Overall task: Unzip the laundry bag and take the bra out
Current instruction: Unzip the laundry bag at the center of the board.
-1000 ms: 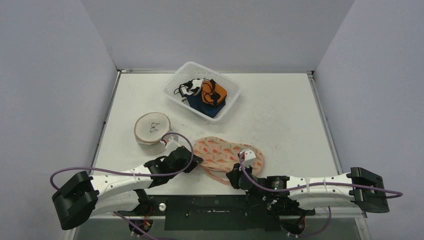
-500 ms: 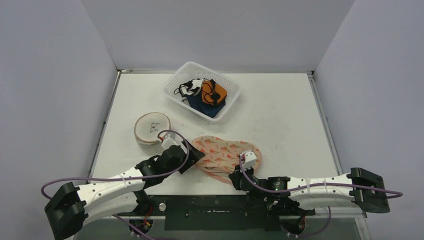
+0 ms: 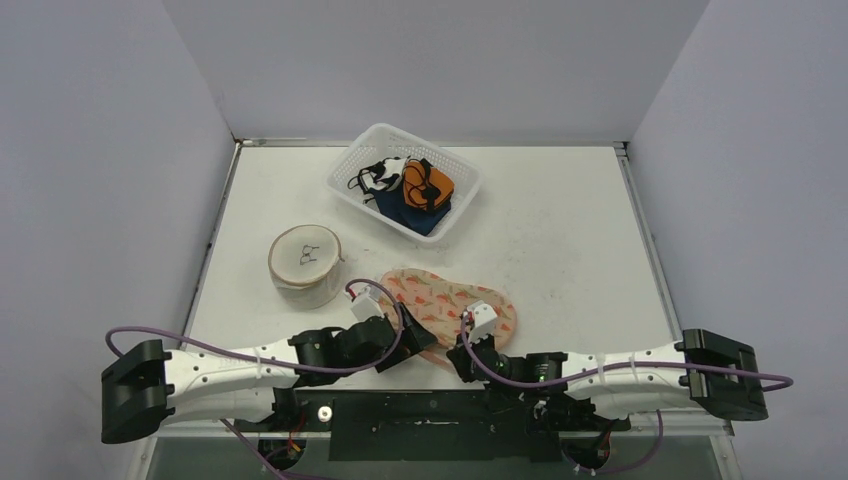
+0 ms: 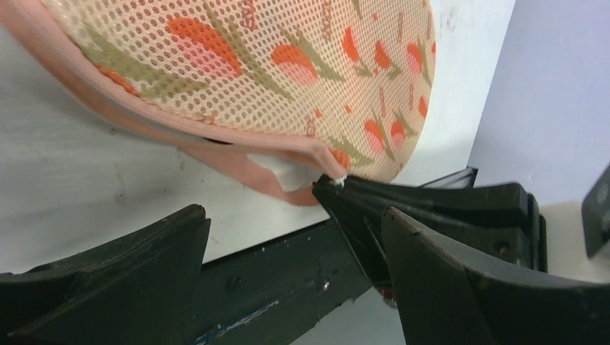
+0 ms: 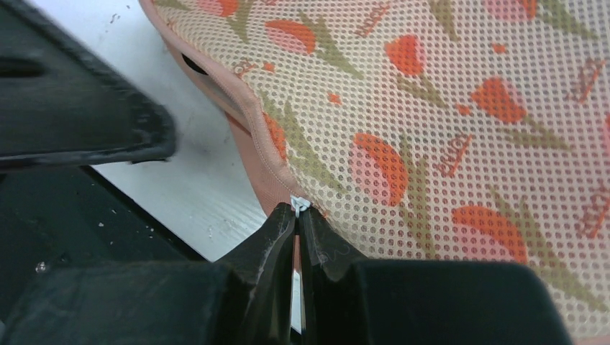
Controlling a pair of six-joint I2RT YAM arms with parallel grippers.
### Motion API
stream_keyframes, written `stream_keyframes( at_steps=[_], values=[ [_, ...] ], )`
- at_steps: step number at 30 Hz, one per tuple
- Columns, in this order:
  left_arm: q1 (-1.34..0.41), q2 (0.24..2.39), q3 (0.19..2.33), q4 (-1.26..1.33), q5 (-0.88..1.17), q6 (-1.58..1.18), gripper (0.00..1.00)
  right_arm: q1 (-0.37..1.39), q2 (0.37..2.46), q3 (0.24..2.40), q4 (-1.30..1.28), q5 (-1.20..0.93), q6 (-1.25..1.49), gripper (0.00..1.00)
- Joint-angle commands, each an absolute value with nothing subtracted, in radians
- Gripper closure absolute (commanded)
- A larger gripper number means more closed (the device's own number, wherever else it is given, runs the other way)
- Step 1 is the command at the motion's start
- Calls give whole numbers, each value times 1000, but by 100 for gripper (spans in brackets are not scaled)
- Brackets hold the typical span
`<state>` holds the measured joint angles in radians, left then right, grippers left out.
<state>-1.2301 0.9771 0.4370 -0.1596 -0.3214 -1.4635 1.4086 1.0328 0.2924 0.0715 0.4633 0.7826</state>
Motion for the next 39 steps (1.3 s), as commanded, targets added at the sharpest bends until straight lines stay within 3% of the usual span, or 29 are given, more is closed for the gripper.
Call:
stream_keyframes(
  at_steps=[1,10,15,18,27,29,39],
  values=[
    [-1232,1024,452,-22,-405,-1508,12,1413,1059,358,174,418,689,95],
    [-1159,1171,509,88,-342,-1467,16,1413,1082,351,206,404,699,95],
    [-1145,1196,491,127,-333,-1471,25,1414,1085,351,218,405,704,95],
    [-1130,1204,473,144,-328,-1478,36,1414,1084,354,213,403,706,95],
    [-1079,1214,449,146,-321,-1470,92,1414,1053,350,156,411,730,95],
    [-1069,1215,448,140,-321,-1470,100,1414,1040,348,139,413,742,95],
    [-1023,1186,425,91,-347,-1479,100,1414,940,347,5,428,786,95]
  ],
)
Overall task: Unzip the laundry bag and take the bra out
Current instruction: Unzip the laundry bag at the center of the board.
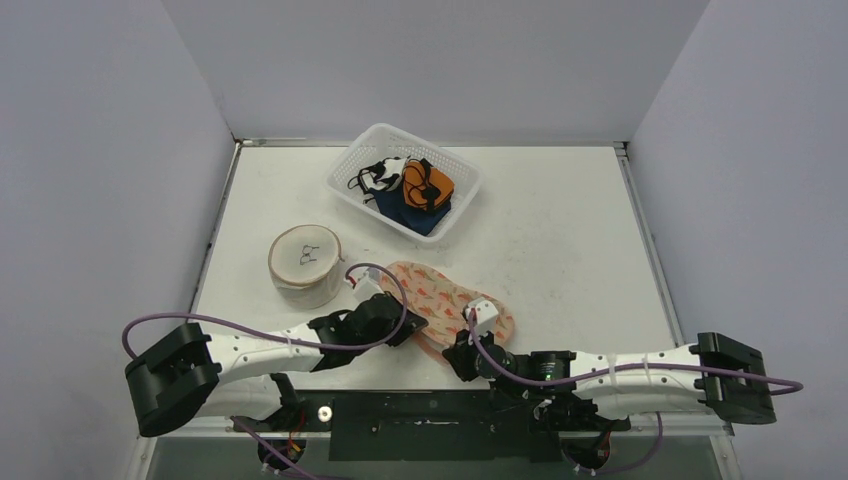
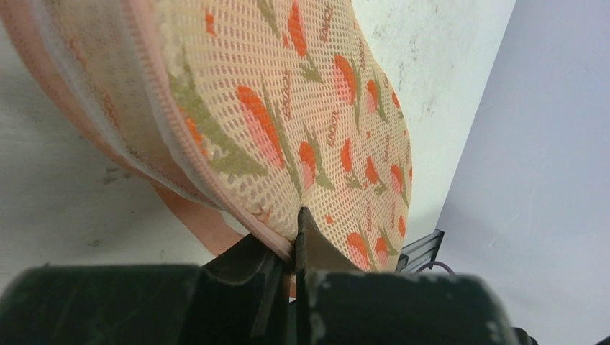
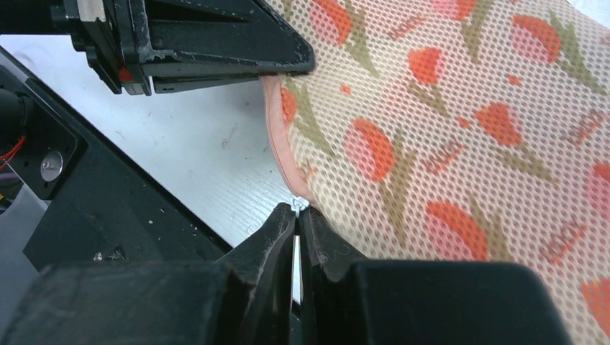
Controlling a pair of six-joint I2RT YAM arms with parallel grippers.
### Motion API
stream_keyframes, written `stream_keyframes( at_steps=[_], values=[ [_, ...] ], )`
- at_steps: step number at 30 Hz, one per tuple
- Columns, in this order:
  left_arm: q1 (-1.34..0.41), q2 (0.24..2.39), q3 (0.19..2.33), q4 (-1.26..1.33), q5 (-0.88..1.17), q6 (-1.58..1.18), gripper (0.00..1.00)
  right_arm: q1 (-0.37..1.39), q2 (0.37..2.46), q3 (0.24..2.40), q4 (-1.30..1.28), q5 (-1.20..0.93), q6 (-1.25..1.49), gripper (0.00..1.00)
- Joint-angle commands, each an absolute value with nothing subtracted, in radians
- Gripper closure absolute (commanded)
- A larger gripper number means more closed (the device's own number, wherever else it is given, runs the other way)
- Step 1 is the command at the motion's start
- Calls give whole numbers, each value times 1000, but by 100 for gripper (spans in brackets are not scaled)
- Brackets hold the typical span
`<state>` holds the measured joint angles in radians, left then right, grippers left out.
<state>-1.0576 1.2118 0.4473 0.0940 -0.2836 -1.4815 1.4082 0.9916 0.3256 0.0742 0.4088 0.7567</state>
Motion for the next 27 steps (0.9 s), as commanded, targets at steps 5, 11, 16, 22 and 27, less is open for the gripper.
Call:
stream_keyframes(
  at_steps=[5,11,16,22,27],
  values=[
    [-1007,1157,414,64,-364,-1477,100,1415,900,343,-77,449,806,95],
    [-985,1139,418,43,-374,-1435,100,1415,863,333,-128,480,845,95],
    [-955,1145,444,34,-344,-1372,100,1415,852,331,-167,515,883,95],
    [-936,1198,520,2,-311,-1284,100,1414,868,323,-183,533,918,95],
    [-925,1263,596,2,-266,-1223,100,1415,885,312,-135,516,912,95]
  ],
)
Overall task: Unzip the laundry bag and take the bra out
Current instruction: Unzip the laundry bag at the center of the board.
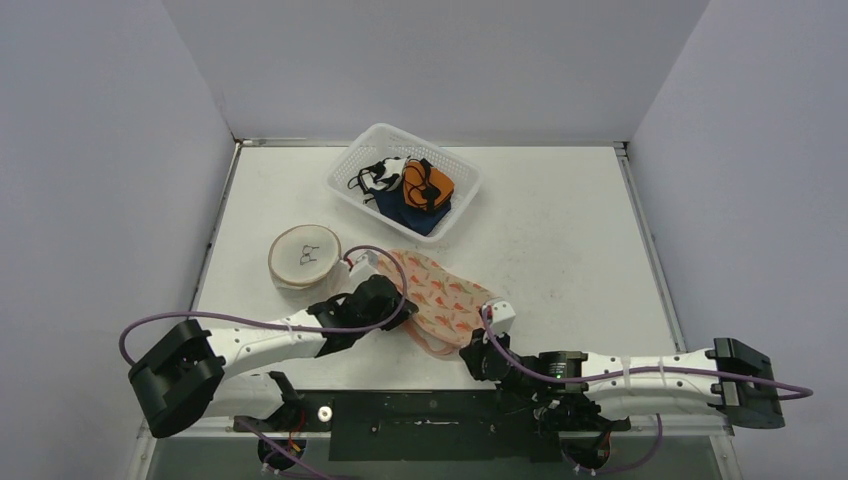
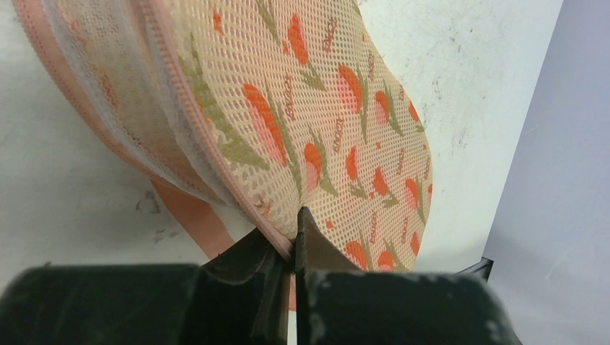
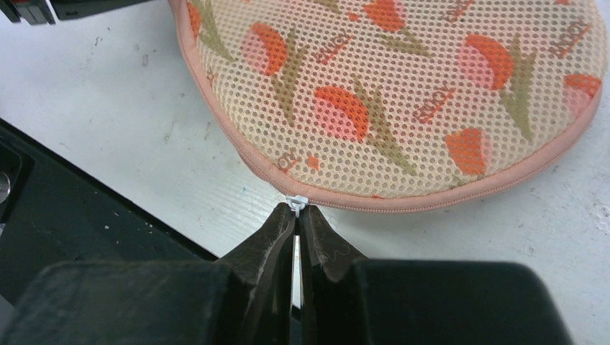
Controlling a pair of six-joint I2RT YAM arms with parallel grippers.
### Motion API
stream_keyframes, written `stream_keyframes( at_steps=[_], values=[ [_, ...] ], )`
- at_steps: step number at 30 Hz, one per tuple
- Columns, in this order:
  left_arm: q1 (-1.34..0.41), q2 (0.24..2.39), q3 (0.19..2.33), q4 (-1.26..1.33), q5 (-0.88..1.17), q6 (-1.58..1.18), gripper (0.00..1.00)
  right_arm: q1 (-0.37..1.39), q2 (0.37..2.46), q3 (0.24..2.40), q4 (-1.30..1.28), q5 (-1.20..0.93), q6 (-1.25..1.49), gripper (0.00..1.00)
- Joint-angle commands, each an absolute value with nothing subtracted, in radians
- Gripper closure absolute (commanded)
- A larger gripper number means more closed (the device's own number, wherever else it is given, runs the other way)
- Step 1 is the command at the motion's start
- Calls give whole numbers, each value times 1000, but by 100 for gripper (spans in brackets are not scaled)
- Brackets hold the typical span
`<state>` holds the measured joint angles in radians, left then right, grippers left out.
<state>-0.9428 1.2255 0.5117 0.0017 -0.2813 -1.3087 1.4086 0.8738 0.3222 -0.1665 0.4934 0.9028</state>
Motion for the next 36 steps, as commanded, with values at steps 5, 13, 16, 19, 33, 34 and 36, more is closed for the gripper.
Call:
stream_keyframes(
  at_steps=[5,13,16,19,33,34,36],
  values=[
    [-928,1259,624,-53,-210,-1184,67,1416,914,316,-81,500,896,95],
    [-929,1068,540,-168,-160,-1208,15,1416,1028,332,69,450,862,95],
    [-945,989,508,-225,-132,-1230,13,1416,1086,356,126,436,835,95],
    [-986,907,465,-263,-139,-1278,12,1413,1133,378,175,421,811,95],
    [-1124,1085,450,-16,-229,-1410,26,1410,1245,447,241,371,757,95],
    [-1121,1093,448,21,-239,-1412,30,1411,1240,444,238,371,760,95],
    [-1111,1100,449,27,-251,-1413,40,1411,1230,437,233,373,764,95]
  ],
)
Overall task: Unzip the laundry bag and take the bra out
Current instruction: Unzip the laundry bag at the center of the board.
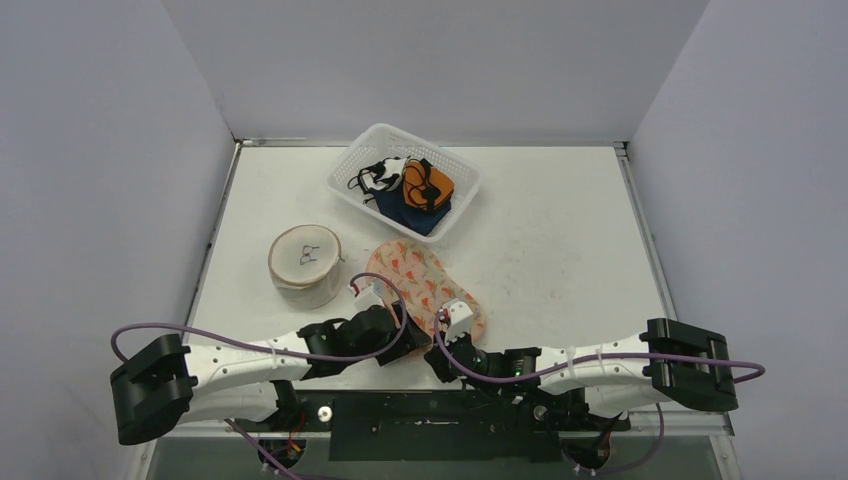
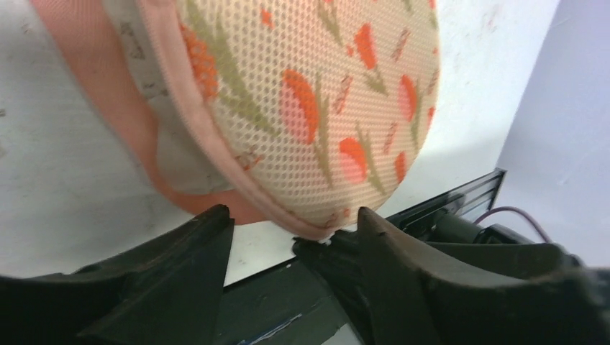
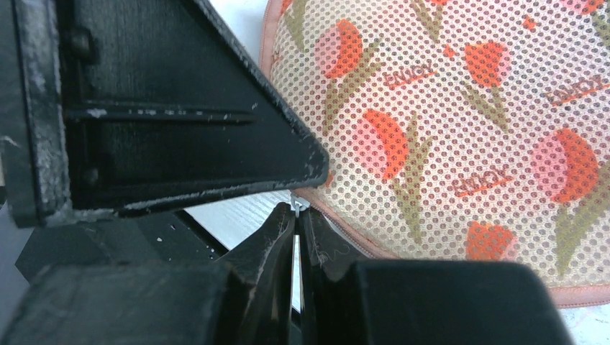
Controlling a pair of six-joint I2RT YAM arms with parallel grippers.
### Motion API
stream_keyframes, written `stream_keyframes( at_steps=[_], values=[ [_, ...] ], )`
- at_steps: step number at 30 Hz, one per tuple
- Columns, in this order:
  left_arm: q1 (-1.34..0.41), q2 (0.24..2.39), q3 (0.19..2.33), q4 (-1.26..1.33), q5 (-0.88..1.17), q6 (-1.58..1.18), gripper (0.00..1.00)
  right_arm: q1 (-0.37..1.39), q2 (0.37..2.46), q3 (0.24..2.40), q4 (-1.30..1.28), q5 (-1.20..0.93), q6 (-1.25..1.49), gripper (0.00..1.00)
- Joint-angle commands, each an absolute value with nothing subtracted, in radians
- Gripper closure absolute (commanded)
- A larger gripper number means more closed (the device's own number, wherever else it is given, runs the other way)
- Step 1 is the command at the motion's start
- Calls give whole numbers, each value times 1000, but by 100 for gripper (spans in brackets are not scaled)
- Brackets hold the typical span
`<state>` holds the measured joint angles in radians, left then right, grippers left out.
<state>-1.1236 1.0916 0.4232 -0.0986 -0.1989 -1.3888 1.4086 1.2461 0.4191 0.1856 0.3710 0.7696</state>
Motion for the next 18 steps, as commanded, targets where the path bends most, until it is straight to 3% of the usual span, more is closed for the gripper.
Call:
stream_keyframes(
  at_steps=[1,6,12,18],
  values=[
    [-1106,1102,449,28,-255,-1413,46,1411,1226,434,231,374,765,95],
    [-1080,1113,433,50,-257,-1421,75,1411,1221,427,230,370,774,95],
    [-1054,1127,422,59,-246,-1418,98,1418,1206,425,207,375,782,95],
    [-1020,1122,414,60,-239,-1395,100,1422,1127,411,103,410,804,95]
  ],
)
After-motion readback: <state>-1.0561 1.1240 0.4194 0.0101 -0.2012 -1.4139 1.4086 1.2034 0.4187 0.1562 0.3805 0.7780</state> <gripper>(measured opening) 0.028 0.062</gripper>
